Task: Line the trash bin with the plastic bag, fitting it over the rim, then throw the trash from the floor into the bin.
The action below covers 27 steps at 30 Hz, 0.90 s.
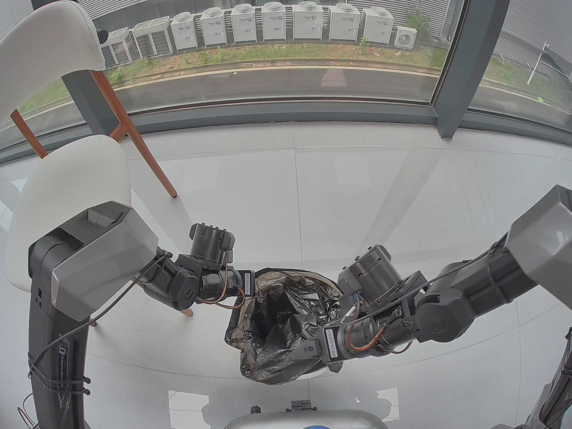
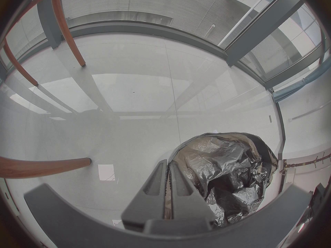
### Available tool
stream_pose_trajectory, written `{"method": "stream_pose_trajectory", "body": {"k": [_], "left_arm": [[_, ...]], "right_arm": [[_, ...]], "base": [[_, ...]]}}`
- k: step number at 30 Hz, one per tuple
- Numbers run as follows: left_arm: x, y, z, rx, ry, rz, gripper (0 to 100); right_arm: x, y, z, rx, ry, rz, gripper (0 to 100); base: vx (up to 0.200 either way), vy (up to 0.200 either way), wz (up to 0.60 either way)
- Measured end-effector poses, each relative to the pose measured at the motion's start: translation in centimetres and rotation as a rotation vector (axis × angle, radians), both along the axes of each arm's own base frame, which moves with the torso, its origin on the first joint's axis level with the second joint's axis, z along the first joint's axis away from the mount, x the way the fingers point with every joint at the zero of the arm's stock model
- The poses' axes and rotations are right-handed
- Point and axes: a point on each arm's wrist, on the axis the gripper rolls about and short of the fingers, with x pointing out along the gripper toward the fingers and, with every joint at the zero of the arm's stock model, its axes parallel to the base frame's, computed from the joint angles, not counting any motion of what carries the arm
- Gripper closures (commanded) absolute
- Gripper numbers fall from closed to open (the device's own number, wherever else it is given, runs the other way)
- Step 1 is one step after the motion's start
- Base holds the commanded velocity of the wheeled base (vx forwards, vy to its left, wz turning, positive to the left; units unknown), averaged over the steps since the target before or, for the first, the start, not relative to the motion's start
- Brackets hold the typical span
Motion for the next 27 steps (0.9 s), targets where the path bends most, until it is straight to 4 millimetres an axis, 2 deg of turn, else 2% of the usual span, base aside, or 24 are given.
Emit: {"method": "stream_pose_trajectory", "body": {"k": [6,10,18,27], "left_arm": [[0.0,0.1,-0.1,0.000,0.003,0.002,100],[-0.2,0.1,-0.2,0.003,0.011,0.002,100],[-0.4,0.1,-0.5,0.006,0.022,0.001,100],[-0.1,0.6,-0.4,0.003,0.016,0.013,100]], "right_arm": [[-0.6,-3.0,-0.1,-0.082,0.074,-0.035,0],[-0.7,-3.7,-0.3,-0.114,0.058,-0.033,0],[0.0,-2.7,-1.4,-0.130,0.059,-0.028,0],[2.5,-1.2,-4.0,-0.058,-0.053,-0.057,0]], "base": [[0.000,0.000,0.00],[0.000,0.000,0.00],[0.000,0.000,0.00],[0.000,0.000,0.00]]}}
